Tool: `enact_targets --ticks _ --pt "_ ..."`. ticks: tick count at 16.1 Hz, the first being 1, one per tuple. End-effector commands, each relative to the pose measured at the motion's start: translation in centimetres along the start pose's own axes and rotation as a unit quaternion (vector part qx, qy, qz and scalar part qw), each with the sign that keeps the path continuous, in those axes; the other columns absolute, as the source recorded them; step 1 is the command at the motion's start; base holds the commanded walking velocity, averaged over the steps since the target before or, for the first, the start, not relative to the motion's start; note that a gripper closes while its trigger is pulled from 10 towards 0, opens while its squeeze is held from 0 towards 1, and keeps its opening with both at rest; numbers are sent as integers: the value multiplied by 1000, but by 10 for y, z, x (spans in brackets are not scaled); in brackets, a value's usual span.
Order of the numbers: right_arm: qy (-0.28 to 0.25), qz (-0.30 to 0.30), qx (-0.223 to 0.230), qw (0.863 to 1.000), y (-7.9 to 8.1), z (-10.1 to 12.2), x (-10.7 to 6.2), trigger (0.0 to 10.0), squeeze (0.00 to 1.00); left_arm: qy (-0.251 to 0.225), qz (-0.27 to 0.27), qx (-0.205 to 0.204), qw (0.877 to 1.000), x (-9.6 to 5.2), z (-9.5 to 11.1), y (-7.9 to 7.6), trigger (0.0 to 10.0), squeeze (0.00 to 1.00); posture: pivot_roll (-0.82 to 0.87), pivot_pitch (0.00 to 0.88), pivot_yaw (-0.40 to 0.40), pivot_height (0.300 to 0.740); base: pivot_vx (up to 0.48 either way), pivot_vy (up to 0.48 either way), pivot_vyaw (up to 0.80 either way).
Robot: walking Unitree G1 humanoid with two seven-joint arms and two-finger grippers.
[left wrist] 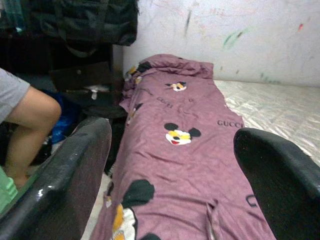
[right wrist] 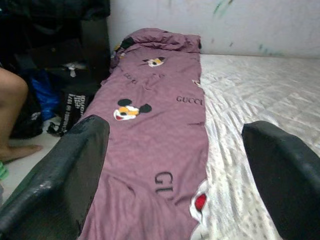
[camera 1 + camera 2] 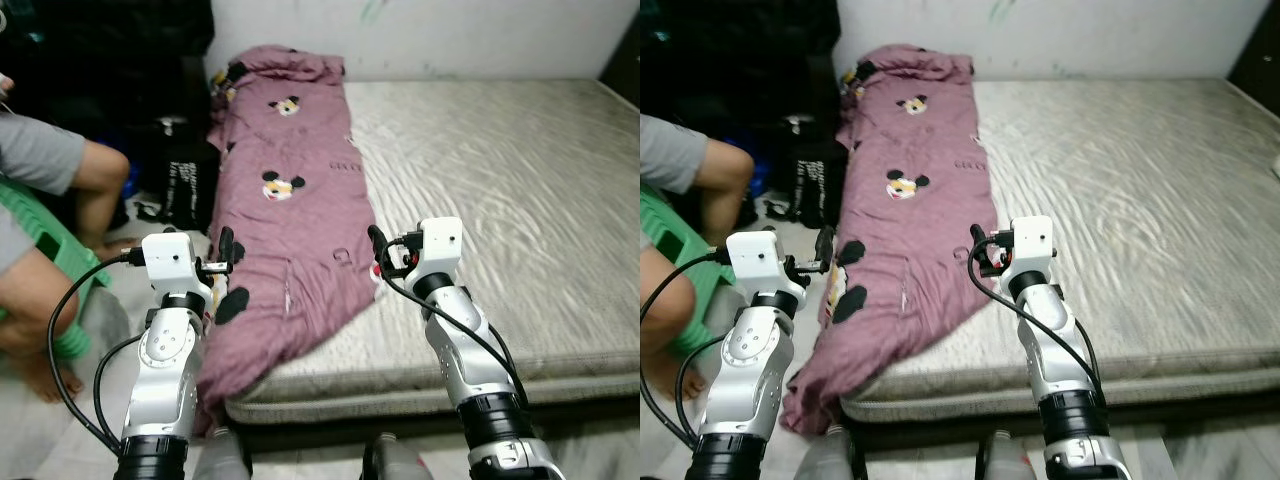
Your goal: Clean up the room
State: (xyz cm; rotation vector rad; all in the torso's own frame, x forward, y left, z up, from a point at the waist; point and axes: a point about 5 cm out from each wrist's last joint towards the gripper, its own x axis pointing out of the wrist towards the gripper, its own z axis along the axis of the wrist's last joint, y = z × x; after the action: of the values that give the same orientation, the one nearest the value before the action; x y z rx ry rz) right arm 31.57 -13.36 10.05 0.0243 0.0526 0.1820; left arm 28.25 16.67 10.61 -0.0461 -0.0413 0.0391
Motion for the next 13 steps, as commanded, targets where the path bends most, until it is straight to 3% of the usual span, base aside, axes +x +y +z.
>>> enact_targets --ticks 1,13 --pt "3 -3 -1 1000 0 -1 1 10000 0 0 2 1 1000 0 0 1 10000 0 -98 0 -14 650 0 0 0" --pt "2 -4 -4 1000 -1 0 4 10000 0 -2 16 -7 1000 2 1 3 10000 0 -98 0 -20 650 0 0 0"
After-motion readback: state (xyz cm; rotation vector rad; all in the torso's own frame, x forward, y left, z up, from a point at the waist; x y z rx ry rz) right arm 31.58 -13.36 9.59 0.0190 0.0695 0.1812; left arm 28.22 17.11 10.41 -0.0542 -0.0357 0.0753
